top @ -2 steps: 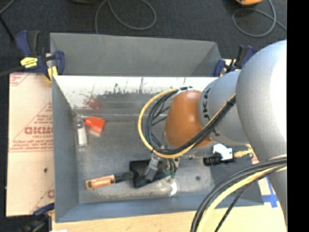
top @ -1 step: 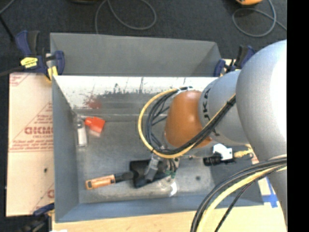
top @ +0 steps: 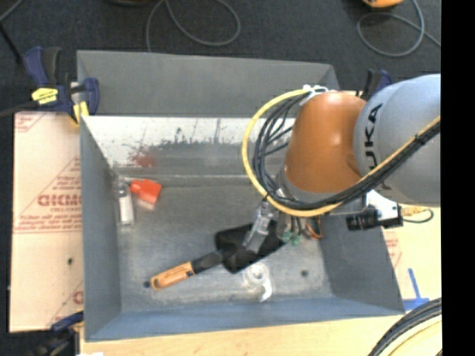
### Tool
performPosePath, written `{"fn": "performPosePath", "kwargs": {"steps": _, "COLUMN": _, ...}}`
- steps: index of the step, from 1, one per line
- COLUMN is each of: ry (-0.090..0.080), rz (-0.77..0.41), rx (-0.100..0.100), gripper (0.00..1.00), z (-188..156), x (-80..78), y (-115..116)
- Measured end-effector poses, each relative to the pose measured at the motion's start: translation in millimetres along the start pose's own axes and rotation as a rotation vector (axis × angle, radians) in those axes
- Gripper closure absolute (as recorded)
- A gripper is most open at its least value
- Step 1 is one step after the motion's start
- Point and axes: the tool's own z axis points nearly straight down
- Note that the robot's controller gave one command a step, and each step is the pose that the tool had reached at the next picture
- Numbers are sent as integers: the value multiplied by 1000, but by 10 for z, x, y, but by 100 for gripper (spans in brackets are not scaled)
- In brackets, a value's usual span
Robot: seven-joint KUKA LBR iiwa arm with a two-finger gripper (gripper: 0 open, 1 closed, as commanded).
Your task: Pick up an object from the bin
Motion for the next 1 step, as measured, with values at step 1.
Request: {"fn": "performPosePath", "kwargs": {"steps": 1, "ry": 0, "rz": -1, "rx": 0, "gripper": 100, "z": 1, "x": 0, "y": -1}}
